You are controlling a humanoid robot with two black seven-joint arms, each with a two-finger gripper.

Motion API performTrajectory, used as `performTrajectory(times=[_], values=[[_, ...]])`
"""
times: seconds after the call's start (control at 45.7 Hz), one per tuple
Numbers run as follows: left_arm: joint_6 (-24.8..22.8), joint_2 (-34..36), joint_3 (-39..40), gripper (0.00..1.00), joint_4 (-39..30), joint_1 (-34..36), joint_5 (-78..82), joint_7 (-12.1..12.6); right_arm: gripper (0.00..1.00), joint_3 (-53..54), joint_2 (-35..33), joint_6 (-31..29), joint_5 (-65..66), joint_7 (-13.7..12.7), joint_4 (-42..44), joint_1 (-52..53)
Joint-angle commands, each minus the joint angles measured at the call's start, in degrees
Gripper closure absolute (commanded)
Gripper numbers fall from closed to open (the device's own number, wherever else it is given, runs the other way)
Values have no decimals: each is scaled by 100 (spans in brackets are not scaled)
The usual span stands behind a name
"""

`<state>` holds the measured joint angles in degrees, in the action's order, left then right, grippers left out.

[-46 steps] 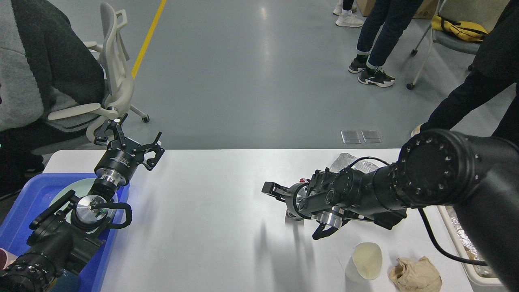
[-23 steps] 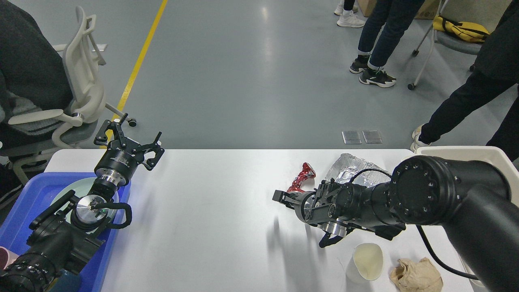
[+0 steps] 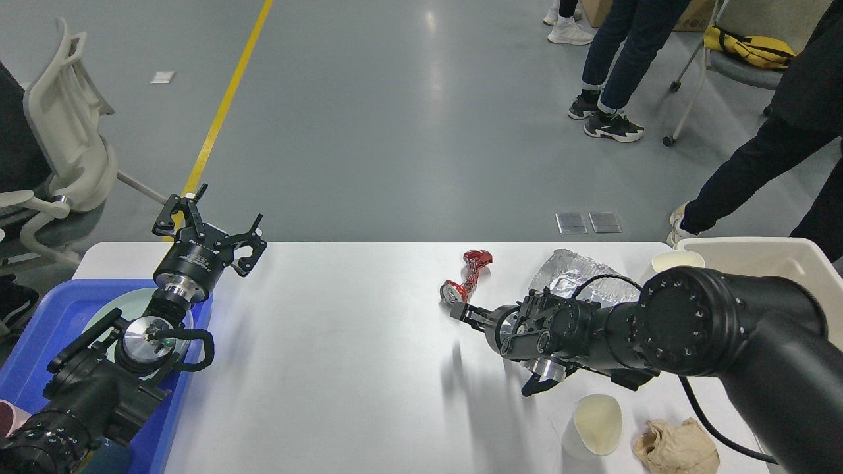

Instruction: Tidy desktop

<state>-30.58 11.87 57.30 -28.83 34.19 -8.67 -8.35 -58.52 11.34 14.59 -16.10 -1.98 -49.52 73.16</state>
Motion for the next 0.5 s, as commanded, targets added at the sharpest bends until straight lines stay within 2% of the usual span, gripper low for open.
performTrajectory(times=[0.0,0.263,0.482], values=[[0,0,0,4,0,0,-3,0,5,16,0,0,1,4,-5,-21],[0,0,9,4,0,0,-3,0,2,157,-18,-70,54,13,-251,128],[0,0,9,4,0,-8,6,0,1,148,-457,-79,63,22,-1243,646]])
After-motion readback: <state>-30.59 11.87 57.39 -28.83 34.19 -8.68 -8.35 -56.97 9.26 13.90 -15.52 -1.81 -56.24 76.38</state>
